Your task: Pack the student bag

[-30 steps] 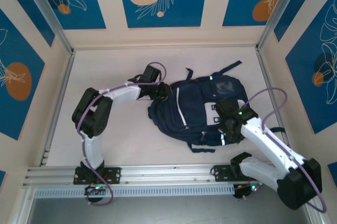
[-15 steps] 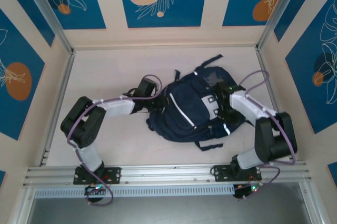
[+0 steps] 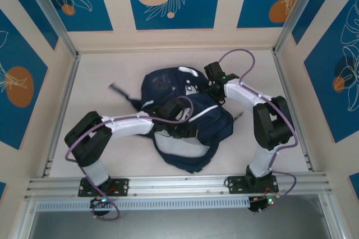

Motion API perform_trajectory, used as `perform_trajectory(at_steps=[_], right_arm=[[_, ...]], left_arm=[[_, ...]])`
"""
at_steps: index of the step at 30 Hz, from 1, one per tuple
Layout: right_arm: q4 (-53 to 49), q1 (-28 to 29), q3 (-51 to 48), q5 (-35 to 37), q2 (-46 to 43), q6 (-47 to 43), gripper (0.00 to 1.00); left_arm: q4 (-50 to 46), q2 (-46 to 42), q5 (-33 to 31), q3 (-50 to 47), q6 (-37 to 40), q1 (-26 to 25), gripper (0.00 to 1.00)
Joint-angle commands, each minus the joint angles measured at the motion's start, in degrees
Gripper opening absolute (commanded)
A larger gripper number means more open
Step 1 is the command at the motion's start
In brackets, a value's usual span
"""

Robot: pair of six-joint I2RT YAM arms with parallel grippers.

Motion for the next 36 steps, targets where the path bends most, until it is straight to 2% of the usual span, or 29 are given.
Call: perform_trajectory(at_steps=[1, 4, 8, 12, 13, 16, 19, 21, 23, 27, 30, 33, 36], right_arm=[[0.4, 4.2, -1.4, -14.7, -8.4, -3.4, 0.36], [-3.0, 1.8, -3.3, -7.7, -13.4, -2.2, 0.43], [-7.8, 0.0, -6.2, 0.3, -20.2, -0.8, 0.51], [-8.8, 0.7, -10.7, -0.8, -28.0, -0.3, 0.51], [-9.0, 1.0, -12.0, -1.5, -30.1, 0.1, 0.49], [-8.5, 3.4, -16.2, -7.1, -36.1, 1.1, 0.31], [-6.0, 10.4, -20.5, -16.1, -38.4, 1.8, 0.21], [-5.1, 16.6, -22.5, -19.1, -37.5, 3.1, 0.14], [-4.6, 24.4, -23.8, -19.2, -35.0, 3.6, 0.09], [-2.4, 33.6, -24.7, -19.8, -27.0, 5.0, 0.05], [-5.3, 34.9, -23.0, -14.5, -19.8, 6.5, 0.04], [-11.0, 32.9, -20.6, -4.6, -14.3, 7.9, 0.05], [-15.6, 28.4, -19.1, 4.4, -11.6, 8.3, 0.04]], left_arm=[[3.8, -0.5, 5.8, 5.8, 6.5, -2.1, 0.40], [1.1, -3.1, 3.8, 5.7, 8.0, -2.1, 0.49], [-4.5, -7.6, 2.3, 6.2, 11.7, -2.1, 0.51], [-9.6, -14.1, -0.7, 6.1, 14.3, -1.4, 0.48], [-10.9, -16.0, -2.6, 6.0, 14.6, -1.2, 0.47], [-15.9, -21.0, -9.7, 5.4, 14.6, 0.3, 0.43], [-21.1, -25.3, -16.5, 4.0, 12.6, 4.2, 0.44], [-22.9, -28.1, -18.7, 2.1, 10.6, 8.3, 0.45], [-22.8, -31.3, -18.8, -0.6, 8.7, 13.4, 0.46], [-22.9, -34.3, -17.6, -3.1, 7.0, 21.1, 0.48], [-23.5, -34.2, -16.7, -2.9, 7.0, 23.0, 0.48], [-23.5, -34.0, -16.2, -3.3, 6.9, 23.3, 0.49], [-23.3, -33.9, -15.7, -4.6, 6.5, 23.3, 0.50]])
